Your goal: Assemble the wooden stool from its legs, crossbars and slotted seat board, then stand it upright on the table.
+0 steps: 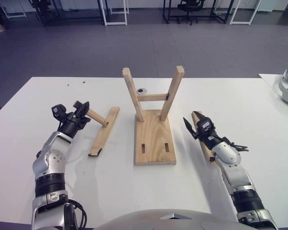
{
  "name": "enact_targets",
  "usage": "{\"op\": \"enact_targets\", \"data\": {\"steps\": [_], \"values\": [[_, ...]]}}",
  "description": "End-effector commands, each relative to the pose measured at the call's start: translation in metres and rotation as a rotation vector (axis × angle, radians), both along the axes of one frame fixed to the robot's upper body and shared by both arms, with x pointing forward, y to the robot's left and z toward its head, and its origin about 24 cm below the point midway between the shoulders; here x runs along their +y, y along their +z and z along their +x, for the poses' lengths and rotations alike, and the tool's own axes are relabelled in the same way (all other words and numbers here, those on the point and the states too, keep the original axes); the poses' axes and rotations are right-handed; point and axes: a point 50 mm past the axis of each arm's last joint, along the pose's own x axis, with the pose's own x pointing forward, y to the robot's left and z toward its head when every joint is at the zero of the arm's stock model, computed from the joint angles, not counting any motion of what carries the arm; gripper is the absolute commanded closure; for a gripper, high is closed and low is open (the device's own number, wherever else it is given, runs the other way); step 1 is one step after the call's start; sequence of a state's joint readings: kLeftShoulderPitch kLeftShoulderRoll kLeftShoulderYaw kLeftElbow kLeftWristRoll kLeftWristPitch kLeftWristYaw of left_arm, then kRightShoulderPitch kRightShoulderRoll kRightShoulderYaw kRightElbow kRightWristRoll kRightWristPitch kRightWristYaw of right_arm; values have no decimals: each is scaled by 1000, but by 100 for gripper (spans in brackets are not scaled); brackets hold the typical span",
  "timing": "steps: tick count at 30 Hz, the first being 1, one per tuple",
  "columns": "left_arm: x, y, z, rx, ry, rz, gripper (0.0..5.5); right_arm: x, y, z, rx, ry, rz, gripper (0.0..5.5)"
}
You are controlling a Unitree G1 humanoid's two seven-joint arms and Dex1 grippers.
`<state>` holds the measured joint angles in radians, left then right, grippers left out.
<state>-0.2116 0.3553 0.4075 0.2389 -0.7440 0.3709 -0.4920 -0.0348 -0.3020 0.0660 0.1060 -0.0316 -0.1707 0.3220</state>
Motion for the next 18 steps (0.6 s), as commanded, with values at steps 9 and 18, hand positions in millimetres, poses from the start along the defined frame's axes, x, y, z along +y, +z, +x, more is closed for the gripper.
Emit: {"op": "enact_targets", "data": {"steps": [9, 18], "values": [[5, -9, -6, 61, 45, 60, 510, 7, 1, 5, -16, 16, -3, 289], [8, -35, -18, 294, -10, 388, 510, 6, 2, 6, -28, -3, -33, 289]]}}
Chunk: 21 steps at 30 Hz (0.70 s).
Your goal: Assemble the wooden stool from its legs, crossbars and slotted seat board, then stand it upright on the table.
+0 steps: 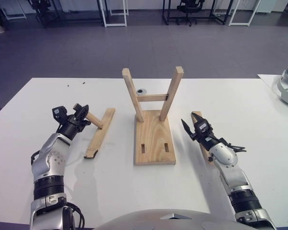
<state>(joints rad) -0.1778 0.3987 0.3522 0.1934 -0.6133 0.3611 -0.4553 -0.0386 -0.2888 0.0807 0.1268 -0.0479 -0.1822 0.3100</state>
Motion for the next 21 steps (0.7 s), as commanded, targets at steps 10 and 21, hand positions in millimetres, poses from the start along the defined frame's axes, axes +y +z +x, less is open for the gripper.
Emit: {"op": "enact_targets", "data": {"steps": [10, 21], "values": [[8, -87, -49, 431, -50, 332, 510, -1, 8, 8, -52, -13, -82, 289], [11, -6, -21, 108, -100, 290, 379, 0, 9, 9, -57, -17, -76, 289]]}}
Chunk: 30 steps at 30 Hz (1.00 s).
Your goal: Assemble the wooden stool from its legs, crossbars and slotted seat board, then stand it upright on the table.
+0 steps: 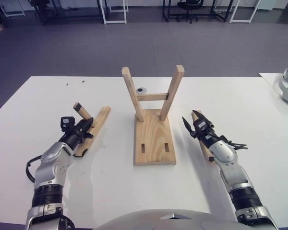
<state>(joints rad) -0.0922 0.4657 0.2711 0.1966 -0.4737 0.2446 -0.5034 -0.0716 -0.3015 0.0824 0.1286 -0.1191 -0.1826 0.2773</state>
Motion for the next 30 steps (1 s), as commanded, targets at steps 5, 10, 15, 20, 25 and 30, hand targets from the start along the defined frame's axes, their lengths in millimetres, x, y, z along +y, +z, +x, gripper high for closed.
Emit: {"op": "enact_targets", "data": {"steps": [5, 10, 15, 20, 25, 30], "values": [[0, -6, -33, 298, -78, 75, 292, 1, 1, 1, -7, -7, 6, 289], [-3, -20, -47, 432, -83, 160, 220, 0, -1, -1, 1, -5, 2, 289], [1, -29, -49, 464, -76, 308, 213, 0, -1, -1, 5, -2, 0, 289], [2, -29, -45, 417, -76, 281, 290, -3, 7, 3, -14, -14, 6, 289], [5, 39, -20, -75, -53, 61, 347, -23, 64, 25, -68, -27, 259, 289], [-18, 150, -15, -611, -172, 69, 347, 18, 182, 32, -158, 355, 743, 289]]}}
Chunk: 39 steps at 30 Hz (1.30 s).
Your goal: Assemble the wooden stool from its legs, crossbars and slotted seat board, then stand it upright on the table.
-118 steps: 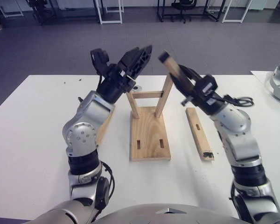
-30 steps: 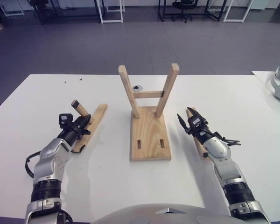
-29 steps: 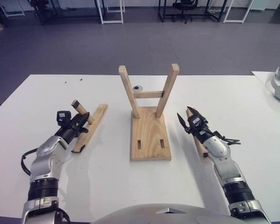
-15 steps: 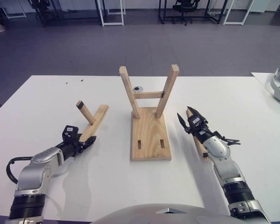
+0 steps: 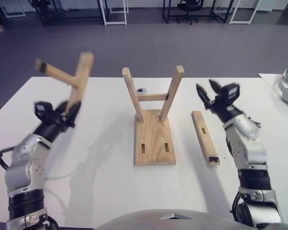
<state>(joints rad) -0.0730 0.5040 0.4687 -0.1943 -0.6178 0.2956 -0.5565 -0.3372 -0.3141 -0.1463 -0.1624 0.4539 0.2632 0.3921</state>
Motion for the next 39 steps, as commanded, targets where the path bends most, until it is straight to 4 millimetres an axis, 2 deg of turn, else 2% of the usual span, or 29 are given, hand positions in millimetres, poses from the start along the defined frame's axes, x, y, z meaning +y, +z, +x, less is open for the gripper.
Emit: {"op": "enact_targets", "data": {"steps": [1, 3, 5, 7, 9, 13, 14, 17, 19, 21, 25, 31, 39], "values": [[-35, 63, 4, -253, -139, 85, 347, 42, 78, -3, -115, 296, 254, 289], [-63, 75, 8, -286, -251, 163, 347, 66, 104, -7, -121, 431, 357, 289], [-94, 77, 11, -299, -365, 276, 347, 88, 123, -9, -78, 550, 481, 289], [-114, 74, 13, -303, -432, 384, 347, 99, 129, -9, -28, 609, 576, 289], [-123, 69, 14, -305, -459, 443, 348, 100, 127, -5, 29, 611, 648, 289], [-122, 71, 15, -332, -437, 410, 348, 91, 112, 6, 76, 553, 665, 289], [-120, 72, 16, -331, -424, 398, 348, 87, 112, 4, 61, 555, 666, 270], [-118, 73, 17, -324, -405, 349, 348, 75, 126, -18, -30, 576, 666, 216], [-116, 74, 18, -324, -397, 328, 348, 65, 127, -21, -56, 548, 678, 167], [-118, 76, 17, -334, -407, 320, 348, 61, 118, -15, -24, 498, 660, 162], [-127, 79, 12, -369, -472, 298, 348, 70, 99, -1, 86, 486, 653, 162], [-135, 74, 8, -369, -545, 340, 348, 68, 102, 1, 97, 549, 741, 162], [-138, 67, 4, -355, -619, 418, 348, 71, 98, -10, 176, 640, 776, 308]]}}
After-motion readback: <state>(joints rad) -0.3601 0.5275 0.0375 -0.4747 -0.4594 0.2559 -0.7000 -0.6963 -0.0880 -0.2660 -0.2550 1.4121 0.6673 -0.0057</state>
